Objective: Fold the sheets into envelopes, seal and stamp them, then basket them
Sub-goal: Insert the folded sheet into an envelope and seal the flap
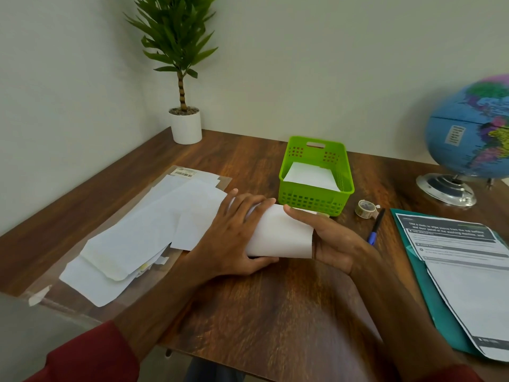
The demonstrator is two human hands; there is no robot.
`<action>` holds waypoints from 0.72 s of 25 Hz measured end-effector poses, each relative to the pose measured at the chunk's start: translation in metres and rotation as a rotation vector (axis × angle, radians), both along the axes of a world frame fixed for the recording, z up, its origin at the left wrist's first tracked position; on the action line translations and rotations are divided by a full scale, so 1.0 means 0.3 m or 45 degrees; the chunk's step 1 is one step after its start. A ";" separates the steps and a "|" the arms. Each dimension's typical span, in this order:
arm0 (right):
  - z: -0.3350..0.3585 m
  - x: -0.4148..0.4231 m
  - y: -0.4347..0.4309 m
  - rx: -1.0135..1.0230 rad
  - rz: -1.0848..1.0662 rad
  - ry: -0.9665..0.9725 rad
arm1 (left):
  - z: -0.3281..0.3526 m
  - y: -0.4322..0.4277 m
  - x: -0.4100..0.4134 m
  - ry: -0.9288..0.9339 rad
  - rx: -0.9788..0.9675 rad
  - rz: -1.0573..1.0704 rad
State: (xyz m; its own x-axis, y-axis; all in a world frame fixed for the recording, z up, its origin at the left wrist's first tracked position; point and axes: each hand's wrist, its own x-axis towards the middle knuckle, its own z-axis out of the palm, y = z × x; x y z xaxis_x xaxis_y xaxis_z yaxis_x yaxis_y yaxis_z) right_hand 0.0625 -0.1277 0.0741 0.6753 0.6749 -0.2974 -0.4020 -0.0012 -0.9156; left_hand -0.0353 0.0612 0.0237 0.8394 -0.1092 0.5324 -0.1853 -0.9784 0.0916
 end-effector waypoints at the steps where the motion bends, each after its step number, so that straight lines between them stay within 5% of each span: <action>1: 0.003 0.006 -0.007 -0.006 0.041 -0.027 | -0.001 0.006 0.001 0.005 -0.008 0.011; 18: 0.032 0.133 -0.093 -0.264 0.121 -0.219 | -0.013 0.059 0.009 0.055 -0.031 0.126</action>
State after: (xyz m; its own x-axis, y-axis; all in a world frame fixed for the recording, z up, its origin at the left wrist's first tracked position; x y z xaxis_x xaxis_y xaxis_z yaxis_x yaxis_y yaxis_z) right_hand 0.1025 -0.1556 0.0838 0.6644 0.6743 -0.3223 -0.2303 -0.2255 -0.9466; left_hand -0.0326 0.0788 0.0199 0.8678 -0.0117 0.4968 -0.0830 -0.9891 0.1217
